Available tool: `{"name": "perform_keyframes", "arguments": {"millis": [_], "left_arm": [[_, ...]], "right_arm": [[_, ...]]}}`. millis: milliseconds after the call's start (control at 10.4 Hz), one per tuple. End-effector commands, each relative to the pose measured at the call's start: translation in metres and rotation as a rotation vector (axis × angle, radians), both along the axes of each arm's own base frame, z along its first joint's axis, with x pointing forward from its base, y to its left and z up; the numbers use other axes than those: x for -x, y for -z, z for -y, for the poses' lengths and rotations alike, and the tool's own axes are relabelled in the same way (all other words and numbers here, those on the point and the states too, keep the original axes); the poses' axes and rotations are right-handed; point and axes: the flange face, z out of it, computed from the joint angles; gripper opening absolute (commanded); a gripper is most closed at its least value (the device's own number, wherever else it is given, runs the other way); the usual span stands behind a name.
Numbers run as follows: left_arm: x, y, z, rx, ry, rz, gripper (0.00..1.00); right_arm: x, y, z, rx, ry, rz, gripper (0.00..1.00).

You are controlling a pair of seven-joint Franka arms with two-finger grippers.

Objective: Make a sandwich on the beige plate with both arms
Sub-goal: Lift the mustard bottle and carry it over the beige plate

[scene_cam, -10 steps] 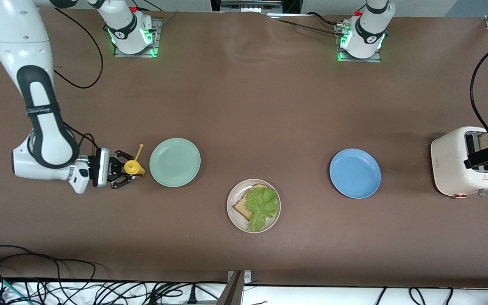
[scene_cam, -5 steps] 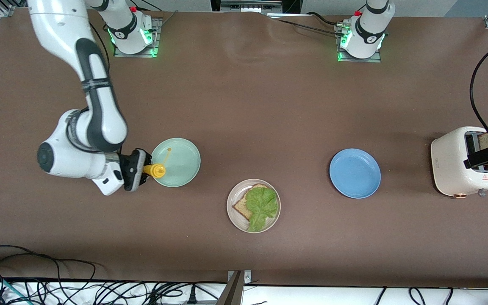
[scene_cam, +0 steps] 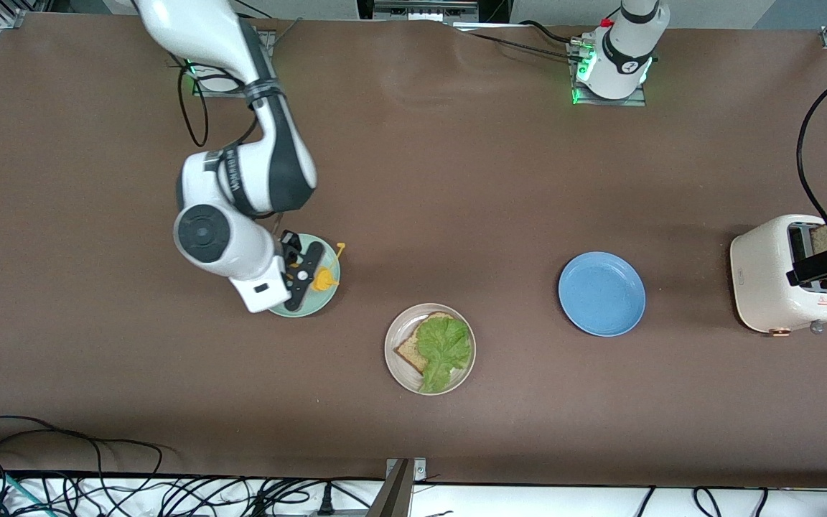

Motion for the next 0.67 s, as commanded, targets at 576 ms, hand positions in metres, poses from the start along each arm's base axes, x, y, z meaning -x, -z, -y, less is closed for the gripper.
{"name": "perform_keyframes", "arguments": {"millis": [576], "left_arm": [[0.004,-0.002,-0.002,0.0,0.02,-0.004,1.0]], "right_arm": [[-0.003,0.068,-0.117,0.342,-0.095,0.276,0.0]]}}
